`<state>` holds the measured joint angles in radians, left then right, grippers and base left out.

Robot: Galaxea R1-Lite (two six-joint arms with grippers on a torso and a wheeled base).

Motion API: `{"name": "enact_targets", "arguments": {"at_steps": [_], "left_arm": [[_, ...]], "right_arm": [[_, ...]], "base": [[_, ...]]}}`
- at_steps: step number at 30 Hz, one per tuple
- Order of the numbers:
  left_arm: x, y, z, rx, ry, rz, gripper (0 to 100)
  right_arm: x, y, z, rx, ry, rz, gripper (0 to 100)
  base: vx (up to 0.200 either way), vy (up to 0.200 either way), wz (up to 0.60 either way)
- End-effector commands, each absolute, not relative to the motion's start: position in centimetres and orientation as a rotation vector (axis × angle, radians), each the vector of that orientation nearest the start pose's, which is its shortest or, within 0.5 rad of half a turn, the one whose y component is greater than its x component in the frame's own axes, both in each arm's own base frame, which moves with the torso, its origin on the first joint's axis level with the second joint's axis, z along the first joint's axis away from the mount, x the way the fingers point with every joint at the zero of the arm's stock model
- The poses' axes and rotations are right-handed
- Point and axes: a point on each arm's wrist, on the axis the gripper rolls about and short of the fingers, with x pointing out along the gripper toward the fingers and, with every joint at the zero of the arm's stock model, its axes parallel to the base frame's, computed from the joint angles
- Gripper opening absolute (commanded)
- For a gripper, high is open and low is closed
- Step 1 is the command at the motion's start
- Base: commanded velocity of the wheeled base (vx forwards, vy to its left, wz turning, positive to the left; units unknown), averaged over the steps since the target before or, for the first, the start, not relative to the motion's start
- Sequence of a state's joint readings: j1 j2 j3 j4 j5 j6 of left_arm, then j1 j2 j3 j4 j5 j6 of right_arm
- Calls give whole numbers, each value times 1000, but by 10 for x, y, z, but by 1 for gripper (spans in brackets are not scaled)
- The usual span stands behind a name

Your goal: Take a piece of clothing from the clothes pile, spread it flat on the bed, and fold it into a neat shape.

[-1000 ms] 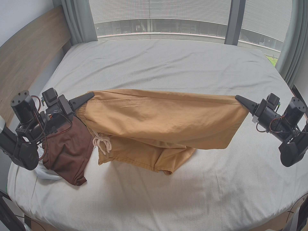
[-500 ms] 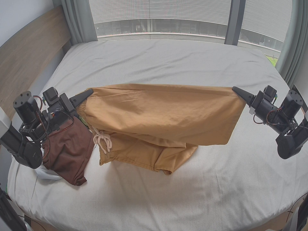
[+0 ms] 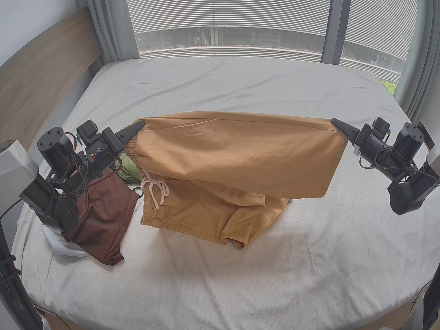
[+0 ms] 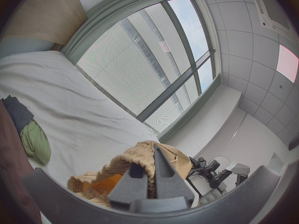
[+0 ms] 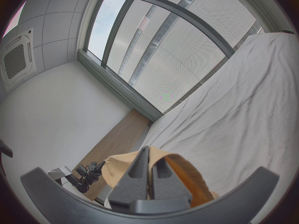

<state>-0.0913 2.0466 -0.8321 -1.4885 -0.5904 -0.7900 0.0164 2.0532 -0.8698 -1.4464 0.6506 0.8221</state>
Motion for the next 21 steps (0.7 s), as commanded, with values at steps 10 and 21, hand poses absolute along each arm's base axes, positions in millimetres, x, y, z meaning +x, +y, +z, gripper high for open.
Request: {"name": "enact_targets", "arguments": {"at_steps": [10,21], "left_arm": [[404,-55,134,-693,-6,-734,0],[442,-63,119,-699,-42,-714,0]], "right_arm": [[413,15,134,700,16,717,0],[444,9,117,696,-3,708,0]], "base": [[0,0,0],[0,0,0]]}}
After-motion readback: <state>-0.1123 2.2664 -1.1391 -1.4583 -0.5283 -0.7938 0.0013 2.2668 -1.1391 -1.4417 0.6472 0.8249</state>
